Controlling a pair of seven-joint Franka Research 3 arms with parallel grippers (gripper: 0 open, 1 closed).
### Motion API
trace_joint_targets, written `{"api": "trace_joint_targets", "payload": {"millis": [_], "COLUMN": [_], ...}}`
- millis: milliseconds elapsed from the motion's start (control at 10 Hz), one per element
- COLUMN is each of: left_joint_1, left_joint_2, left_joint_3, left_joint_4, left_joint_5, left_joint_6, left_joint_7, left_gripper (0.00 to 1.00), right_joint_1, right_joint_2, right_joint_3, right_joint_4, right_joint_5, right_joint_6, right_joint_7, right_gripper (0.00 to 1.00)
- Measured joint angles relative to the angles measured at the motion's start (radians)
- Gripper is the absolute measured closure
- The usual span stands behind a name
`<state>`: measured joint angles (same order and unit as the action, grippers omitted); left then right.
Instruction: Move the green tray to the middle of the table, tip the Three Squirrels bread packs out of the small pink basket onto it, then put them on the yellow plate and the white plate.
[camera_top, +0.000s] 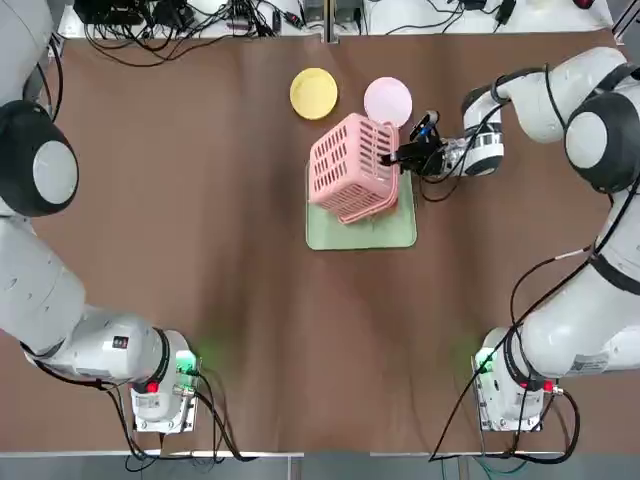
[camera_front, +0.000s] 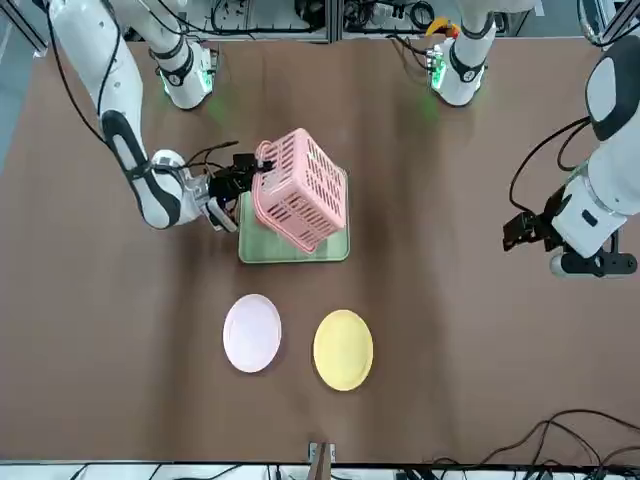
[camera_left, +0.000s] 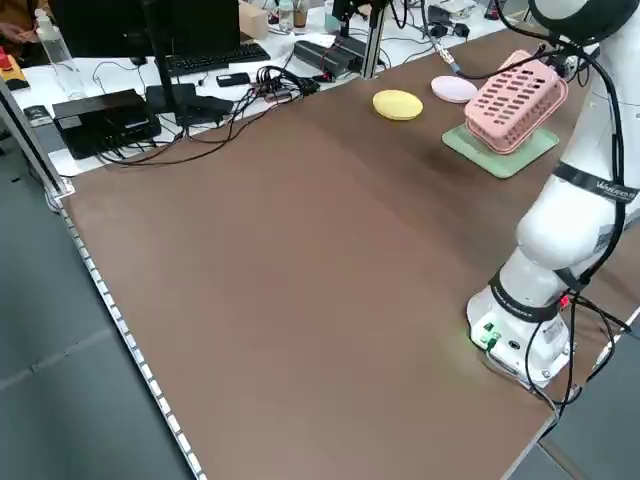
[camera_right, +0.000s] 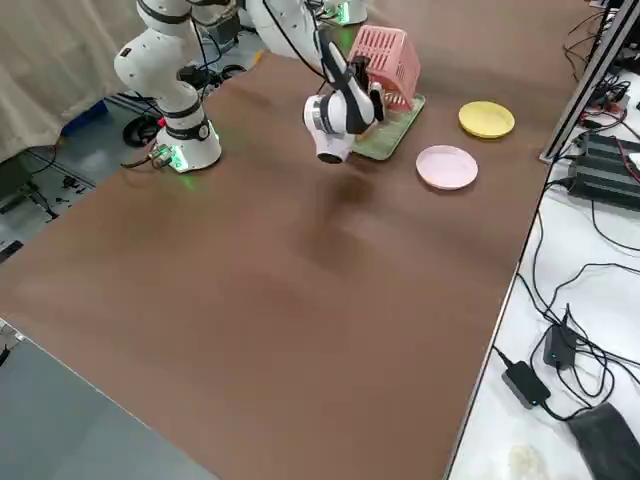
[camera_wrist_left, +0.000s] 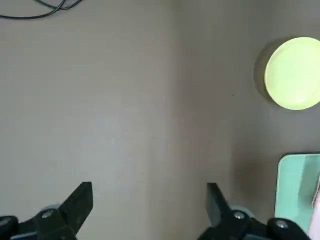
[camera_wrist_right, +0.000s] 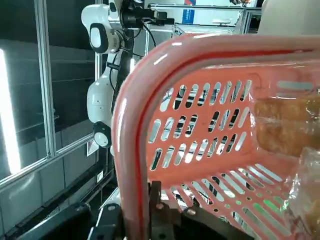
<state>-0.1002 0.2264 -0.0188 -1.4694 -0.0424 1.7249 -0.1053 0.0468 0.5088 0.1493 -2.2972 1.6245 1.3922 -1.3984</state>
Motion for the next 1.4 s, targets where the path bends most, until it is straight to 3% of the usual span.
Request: {"api": "trace_joint_targets", "payload": {"millis": [400, 800, 1400], "left_joint_1": [0.002, 0.003, 0.004], "left_joint_2": [0.0, 0.0, 0.0], "left_joint_3": [0.002, 0.003, 0.004], "left_joint_4": [0.0, 0.0, 0.001], "left_joint_5": [0.0, 0.0, 0.001], "left_joint_6": [0.0, 0.003, 0.004], "left_joint_7": [0.0, 0.0, 0.0], "left_gripper": [0.0, 0.0, 0.0], "right_joint_1": [-0.002, 0.009, 0.055], "right_joint_2": [0.001, 0.002, 0.057], "right_joint_3": [-0.04, -0.035, 0.001], "right_joint_4": [0.0, 0.003, 0.033], "right_joint_5": [-0.039, -0.034, 0.071], "right_joint_6": [-0.027, -0.031, -0.052], "right_joint_7": [0.0, -0.002, -0.035], "right_gripper": [0.93, 0.93, 0.93]}}
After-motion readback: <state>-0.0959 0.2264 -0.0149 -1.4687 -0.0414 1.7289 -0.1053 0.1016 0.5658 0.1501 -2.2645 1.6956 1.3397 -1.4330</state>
